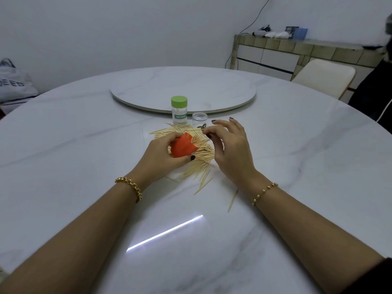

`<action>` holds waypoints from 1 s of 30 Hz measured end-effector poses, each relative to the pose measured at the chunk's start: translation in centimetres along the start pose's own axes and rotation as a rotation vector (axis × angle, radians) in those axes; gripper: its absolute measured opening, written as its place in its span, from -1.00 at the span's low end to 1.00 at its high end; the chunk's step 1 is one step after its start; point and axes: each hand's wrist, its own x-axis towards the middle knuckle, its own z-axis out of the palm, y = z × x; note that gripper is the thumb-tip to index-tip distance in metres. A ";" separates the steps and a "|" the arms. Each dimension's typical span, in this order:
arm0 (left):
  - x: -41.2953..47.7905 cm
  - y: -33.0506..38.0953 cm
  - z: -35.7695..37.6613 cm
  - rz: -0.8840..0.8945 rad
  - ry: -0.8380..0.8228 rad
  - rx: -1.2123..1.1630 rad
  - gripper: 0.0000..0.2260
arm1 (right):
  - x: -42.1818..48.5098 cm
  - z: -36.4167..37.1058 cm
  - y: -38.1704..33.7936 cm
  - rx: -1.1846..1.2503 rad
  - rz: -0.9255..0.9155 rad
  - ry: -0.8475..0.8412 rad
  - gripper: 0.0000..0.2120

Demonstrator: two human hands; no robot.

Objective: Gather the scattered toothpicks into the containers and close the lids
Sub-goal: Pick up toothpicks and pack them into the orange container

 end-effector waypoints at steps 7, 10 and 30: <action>0.0 -0.2 -0.3 -0.013 -0.016 0.003 -0.49 | 0.2 -0.7 -0.6 0.251 0.258 0.043 -0.83; 0.0 -0.1 -0.3 -0.019 -0.020 0.001 -0.48 | 0.4 -0.9 -1.2 0.398 0.411 0.019 -0.83; 0.3 -0.1 0.0 -0.044 0.056 -0.068 -0.54 | -0.2 -0.1 -3.7 0.476 0.530 -0.462 -0.56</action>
